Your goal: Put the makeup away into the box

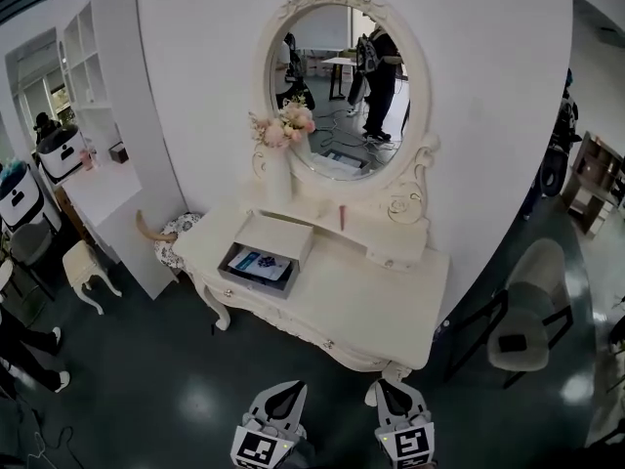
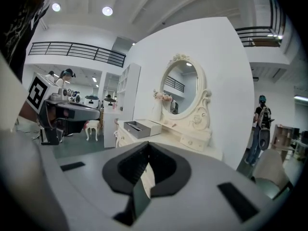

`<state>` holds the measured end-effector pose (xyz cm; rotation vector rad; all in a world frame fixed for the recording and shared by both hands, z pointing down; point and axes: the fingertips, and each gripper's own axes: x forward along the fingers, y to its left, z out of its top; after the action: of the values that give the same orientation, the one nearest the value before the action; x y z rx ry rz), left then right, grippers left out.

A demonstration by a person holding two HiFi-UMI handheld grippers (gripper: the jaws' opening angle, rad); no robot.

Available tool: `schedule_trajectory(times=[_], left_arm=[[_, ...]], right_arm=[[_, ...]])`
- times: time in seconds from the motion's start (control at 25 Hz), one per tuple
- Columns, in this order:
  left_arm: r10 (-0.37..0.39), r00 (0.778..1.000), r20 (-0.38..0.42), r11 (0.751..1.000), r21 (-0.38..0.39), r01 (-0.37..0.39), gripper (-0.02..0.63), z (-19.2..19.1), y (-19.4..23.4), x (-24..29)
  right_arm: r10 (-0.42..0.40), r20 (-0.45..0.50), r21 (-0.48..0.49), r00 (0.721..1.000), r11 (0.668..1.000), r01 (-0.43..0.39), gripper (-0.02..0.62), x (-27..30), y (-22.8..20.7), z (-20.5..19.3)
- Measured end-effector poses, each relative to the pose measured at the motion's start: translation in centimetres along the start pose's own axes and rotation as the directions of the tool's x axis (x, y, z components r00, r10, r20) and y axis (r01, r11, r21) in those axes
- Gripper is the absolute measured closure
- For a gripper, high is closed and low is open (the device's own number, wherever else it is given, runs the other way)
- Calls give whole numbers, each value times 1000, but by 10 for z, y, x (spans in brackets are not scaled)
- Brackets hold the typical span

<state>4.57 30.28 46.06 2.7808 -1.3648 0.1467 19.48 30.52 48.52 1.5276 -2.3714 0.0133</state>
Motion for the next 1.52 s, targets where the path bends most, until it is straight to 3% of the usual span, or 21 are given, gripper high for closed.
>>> schedule_trajectory(times=[0.4, 0.56, 0.88, 1.2, 1.52], left_arm=[[-57, 998, -37, 998, 11, 58, 591, -9, 64, 28], [-81, 996, -35, 997, 15, 82, 591, -9, 94, 42], [-112, 993, -35, 994, 15, 112, 591, -10, 126, 58], [-108, 992, -60, 994, 1, 108, 591, -18, 139, 56], [-48, 998, -43, 999, -3, 47, 591, -18, 166, 76]], right_arm=[[-55, -32, 28, 998, 998, 56, 586, 63, 3, 14], [-120, -20, 39, 993, 992, 120, 586, 88, 0, 31], [-105, -24, 43, 994, 993, 106, 586, 122, 15, 37], [-133, -30, 90, 991, 987, 135, 586, 133, 11, 38], [-84, -36, 86, 996, 993, 87, 586, 171, -7, 36]])
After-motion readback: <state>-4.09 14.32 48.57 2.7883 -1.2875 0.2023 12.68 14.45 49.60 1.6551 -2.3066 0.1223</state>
